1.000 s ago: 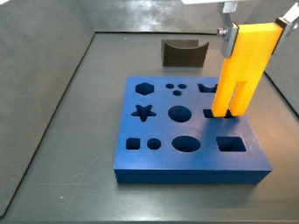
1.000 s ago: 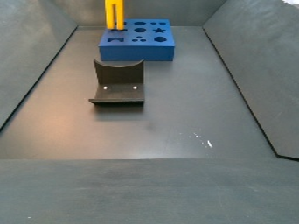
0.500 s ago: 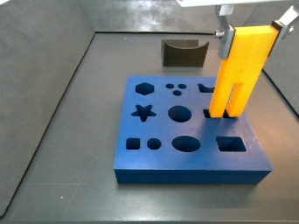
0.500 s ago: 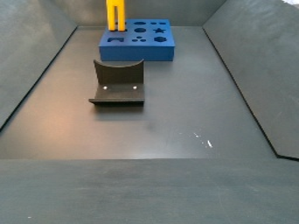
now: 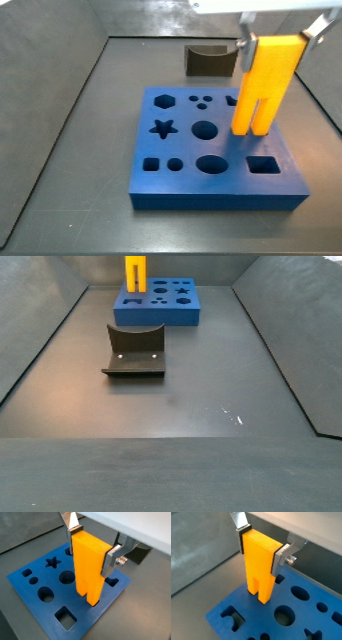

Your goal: Insert the double-square object.

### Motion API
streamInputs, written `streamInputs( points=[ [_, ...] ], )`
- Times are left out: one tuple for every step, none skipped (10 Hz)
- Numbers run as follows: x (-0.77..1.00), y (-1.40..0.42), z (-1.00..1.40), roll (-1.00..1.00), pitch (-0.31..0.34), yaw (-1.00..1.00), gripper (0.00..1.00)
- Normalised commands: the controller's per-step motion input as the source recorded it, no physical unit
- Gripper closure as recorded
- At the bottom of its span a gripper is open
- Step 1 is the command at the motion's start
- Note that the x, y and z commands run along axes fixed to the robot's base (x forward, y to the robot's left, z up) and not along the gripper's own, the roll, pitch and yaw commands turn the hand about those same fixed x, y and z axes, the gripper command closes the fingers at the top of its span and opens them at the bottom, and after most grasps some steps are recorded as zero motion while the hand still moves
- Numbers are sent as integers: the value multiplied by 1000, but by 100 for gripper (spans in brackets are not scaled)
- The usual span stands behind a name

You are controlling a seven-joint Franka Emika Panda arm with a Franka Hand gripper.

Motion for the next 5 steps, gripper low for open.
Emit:
streamInputs(
  points=[
    [-11, 0, -100, 49, -4, 0, 100],
    [71, -9, -174, 66, 0, 0, 100],
    [54, 0, -349, 120, 0, 0, 100],
    [9, 0, -500, 151, 0, 0, 100],
    [0, 0, -546, 156, 0, 0, 100]
  ],
)
